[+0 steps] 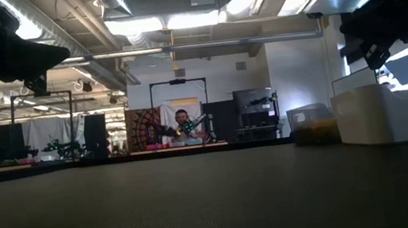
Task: Sort produce into baskets
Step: Return to Home Position
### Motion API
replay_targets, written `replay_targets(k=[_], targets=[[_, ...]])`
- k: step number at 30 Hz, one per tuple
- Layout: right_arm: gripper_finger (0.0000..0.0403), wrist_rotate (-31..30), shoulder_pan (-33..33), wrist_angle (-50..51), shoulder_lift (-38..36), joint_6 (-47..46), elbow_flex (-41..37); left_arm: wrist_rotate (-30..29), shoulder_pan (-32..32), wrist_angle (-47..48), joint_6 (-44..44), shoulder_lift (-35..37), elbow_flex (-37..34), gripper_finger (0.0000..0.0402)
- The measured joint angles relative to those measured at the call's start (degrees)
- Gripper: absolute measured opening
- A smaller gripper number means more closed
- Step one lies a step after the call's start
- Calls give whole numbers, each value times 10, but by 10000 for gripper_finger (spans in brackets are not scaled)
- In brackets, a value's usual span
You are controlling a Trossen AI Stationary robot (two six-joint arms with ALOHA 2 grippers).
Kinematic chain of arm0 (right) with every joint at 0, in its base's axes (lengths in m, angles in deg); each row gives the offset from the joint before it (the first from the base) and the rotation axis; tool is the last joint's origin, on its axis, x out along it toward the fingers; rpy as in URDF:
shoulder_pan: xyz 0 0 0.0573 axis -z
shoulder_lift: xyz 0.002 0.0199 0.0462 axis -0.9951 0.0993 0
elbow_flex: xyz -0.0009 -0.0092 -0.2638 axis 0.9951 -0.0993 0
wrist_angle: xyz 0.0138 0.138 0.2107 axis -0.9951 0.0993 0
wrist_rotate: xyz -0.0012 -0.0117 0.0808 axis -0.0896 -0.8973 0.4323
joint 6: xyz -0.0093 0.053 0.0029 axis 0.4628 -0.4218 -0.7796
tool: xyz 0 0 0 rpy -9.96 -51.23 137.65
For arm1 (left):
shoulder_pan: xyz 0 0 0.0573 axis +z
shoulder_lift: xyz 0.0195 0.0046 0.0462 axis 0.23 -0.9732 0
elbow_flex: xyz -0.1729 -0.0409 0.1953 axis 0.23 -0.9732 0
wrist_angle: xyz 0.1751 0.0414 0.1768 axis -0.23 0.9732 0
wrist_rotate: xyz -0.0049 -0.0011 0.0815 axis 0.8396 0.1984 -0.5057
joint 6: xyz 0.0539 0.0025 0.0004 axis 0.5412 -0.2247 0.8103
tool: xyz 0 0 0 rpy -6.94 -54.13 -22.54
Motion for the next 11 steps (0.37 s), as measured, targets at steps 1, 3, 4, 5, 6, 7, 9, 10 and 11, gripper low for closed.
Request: replay_targets(k=[1, 3, 4, 5, 6, 7, 9, 10, 11], targets=[[17, 0, 0, 0, 0, 0, 0, 0, 0, 0, 0, 0, 0, 4], [17, 0, 0, 0, 0, 0, 0, 0, 0, 0, 0, 0, 0, 4], [17, 0, 0, 0, 0, 0, 0, 0, 0, 0, 0, 0, 0, 4], [17, 0, 0, 0, 0, 0, 0, 0, 0, 0, 0, 0, 0, 4], [17, 0, 0, 0, 0, 0, 0, 0, 0, 0, 0, 0, 0, 4], [17, 0, 0, 0, 0, 0, 0, 0, 0, 0, 0, 0, 0, 4], [17, 0, 0, 0, 0, 0, 0, 0, 0, 0, 0, 0, 0, 4], [17, 0, 0, 0, 0, 0, 0, 0, 0, 0, 0, 0, 0, 4], [17, 0, 0, 0, 0, 0, 0, 0, 0, 0, 0, 0, 0, 4]])
